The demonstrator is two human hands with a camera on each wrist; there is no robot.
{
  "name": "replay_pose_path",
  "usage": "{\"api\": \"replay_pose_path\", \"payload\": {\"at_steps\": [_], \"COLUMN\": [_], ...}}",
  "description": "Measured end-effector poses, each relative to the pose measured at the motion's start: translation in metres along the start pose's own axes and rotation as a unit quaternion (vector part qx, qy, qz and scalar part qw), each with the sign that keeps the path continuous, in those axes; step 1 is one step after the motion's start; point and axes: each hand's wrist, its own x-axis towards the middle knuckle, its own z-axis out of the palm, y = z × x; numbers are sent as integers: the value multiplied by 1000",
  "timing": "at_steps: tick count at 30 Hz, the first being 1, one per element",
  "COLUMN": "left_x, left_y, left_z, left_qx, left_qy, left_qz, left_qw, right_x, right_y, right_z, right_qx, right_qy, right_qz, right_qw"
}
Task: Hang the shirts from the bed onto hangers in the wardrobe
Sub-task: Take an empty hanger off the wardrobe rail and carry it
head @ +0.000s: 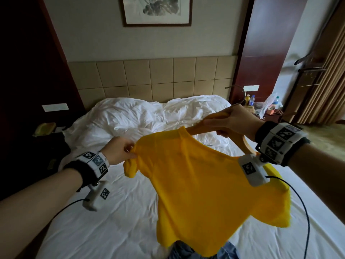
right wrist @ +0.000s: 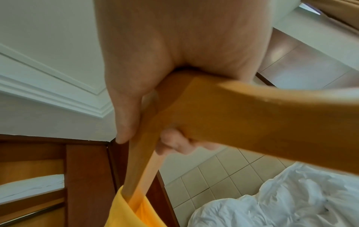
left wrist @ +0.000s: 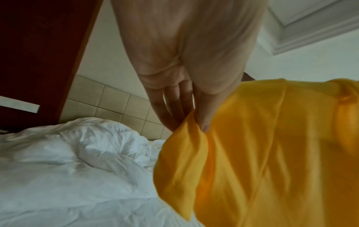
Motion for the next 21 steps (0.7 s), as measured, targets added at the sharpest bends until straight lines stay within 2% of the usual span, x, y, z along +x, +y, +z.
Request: {"api": "replay_pose_path", "payload": {"at_steps": [3, 8, 11, 14, 16, 19, 21], "left_x": [-6, -9, -5, -2, -1, -1, -1], "left_y": [-20, -55, -62, -63, -55, -7, 32], "left_z": [5, 6, 5, 0, -6, -17, -17], "left_qx": [17, 41, 38, 50, 18, -90, -127], "left_qy": [15, 37, 47, 35, 57, 132, 113], "left_qz": [-14, -44, -25, -45, -46, 33, 85], "left_qw": [1000, 998, 998, 997, 997, 987, 982], "right_x": [1, -1, 0, 0, -1, 0, 1], "right_y": [-4, -5, -4, -7, -9, -12, -12], "right_z": [-3, -6, -4, -4, -3, 0, 4], "right_qx": [-10, 46, 51, 54, 47, 30, 15], "right_qy": [1, 13, 14, 6, 1, 2, -7], "right_qz": [-10, -4, -2, -5, -8, -8, -8], "right_qw": [1000, 999, 999, 998, 999, 1000, 1000]}}
